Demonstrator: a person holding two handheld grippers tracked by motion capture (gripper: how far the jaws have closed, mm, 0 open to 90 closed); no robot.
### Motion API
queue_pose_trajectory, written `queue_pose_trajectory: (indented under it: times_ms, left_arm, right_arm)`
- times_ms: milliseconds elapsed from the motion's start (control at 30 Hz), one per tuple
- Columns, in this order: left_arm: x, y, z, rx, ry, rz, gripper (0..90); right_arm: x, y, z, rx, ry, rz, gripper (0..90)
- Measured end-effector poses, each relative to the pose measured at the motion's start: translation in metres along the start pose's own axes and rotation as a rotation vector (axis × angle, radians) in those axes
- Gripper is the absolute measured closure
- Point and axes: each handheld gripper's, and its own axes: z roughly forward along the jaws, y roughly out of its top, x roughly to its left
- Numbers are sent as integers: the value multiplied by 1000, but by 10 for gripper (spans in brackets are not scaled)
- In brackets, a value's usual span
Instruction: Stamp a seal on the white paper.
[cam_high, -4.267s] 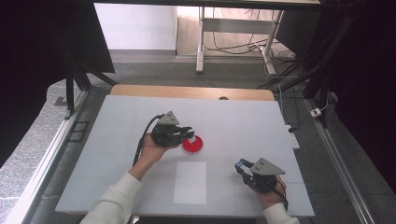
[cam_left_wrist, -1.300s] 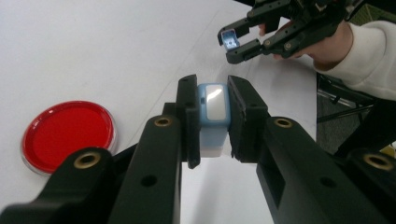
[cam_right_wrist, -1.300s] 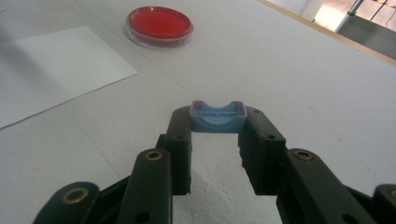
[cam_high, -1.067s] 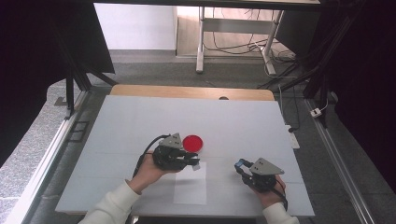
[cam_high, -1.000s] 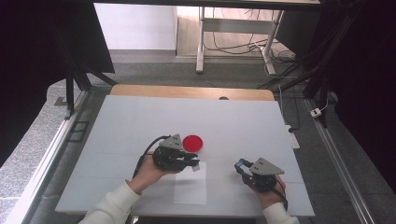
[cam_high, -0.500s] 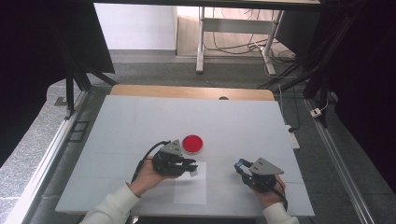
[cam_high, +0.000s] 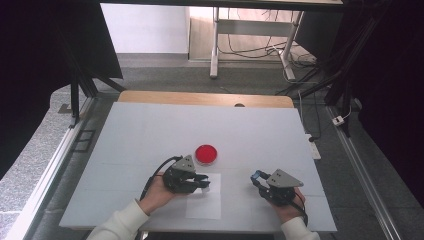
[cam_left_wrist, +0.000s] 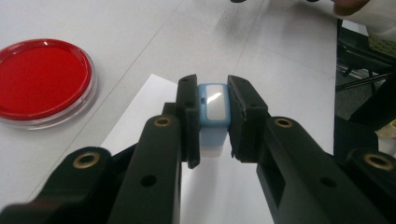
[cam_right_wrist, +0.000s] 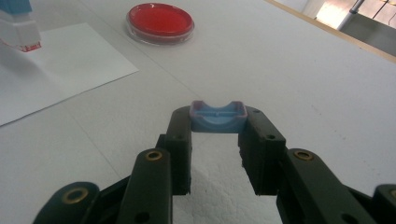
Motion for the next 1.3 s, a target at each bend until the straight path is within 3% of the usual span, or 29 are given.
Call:
queue_pose_trajectory:
  times_ms: [300, 1300]
  left_arm:
    - [1, -8, 5, 7, 14, -16, 749]
    - [-2, -12, 12, 32, 29, 10, 754]
  right_arm:
    - [0, 0, 1, 10, -1, -2, 650]
    - [1, 0, 0, 13, 6, -1, 650]
